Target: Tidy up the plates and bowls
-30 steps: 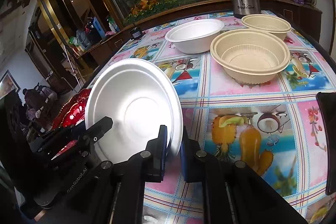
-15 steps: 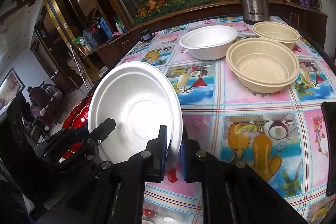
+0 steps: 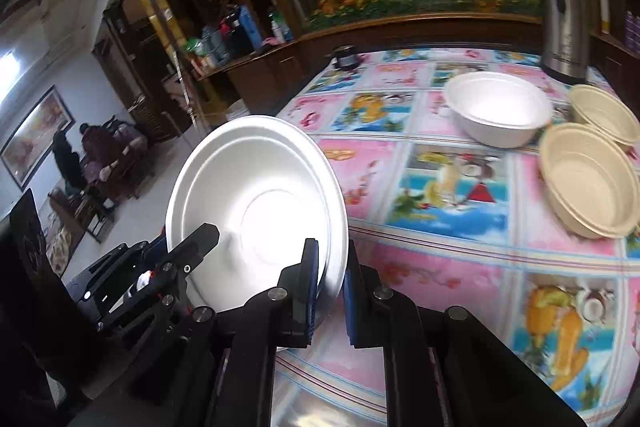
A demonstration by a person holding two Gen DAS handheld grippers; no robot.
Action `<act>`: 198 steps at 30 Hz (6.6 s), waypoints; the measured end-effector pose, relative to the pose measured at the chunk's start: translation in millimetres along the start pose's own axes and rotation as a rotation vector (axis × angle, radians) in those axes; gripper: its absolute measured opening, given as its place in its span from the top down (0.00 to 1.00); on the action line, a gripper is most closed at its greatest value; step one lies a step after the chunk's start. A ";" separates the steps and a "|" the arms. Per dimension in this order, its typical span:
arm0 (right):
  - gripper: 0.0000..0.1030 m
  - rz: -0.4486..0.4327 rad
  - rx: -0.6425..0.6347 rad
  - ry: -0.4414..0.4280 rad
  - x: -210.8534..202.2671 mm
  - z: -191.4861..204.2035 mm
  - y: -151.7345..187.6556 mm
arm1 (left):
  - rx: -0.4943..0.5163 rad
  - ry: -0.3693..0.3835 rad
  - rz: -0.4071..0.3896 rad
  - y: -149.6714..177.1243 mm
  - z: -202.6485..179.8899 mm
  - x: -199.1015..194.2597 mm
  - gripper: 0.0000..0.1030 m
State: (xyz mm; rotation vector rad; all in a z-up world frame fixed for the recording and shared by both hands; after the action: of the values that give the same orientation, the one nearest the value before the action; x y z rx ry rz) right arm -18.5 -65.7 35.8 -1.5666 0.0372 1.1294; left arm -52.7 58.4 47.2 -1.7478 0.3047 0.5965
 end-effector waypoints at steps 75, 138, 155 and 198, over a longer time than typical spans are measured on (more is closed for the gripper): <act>0.74 0.076 -0.098 -0.015 72.6 54.5 -24.5 | -0.159 -0.178 0.032 1.5 83.6 16.6 0.57; 0.67 -0.046 0.315 0.094 -99.2 -139.2 94.9 | 0.092 0.163 0.281 43.4 -91.2 10.6 0.57; 0.87 0.075 0.268 -0.101 -21.7 -139.6 76.8 | 0.068 0.311 0.535 81.2 -112.8 23.1 0.53; 0.90 0.021 0.309 0.008 -59.3 -111.7 92.5 | 0.198 0.144 0.219 47.8 -110.5 18.6 0.80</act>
State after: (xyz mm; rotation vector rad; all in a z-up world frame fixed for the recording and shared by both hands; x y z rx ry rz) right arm -33.2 -215.9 -6.0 -1.2976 0.2241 1.0775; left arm -35.8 -58.1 15.9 -1.5797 0.6413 0.5764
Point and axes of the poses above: each gripper's, at about its wrist camera, not at the fingertips, and x roughly the way its jaws point, z to its left, y to its underside, the point moved 6 cm from there along x, roughly the way its jaws point, and after that the axes turned 14 degrees about -x, right-handed, at the moved point
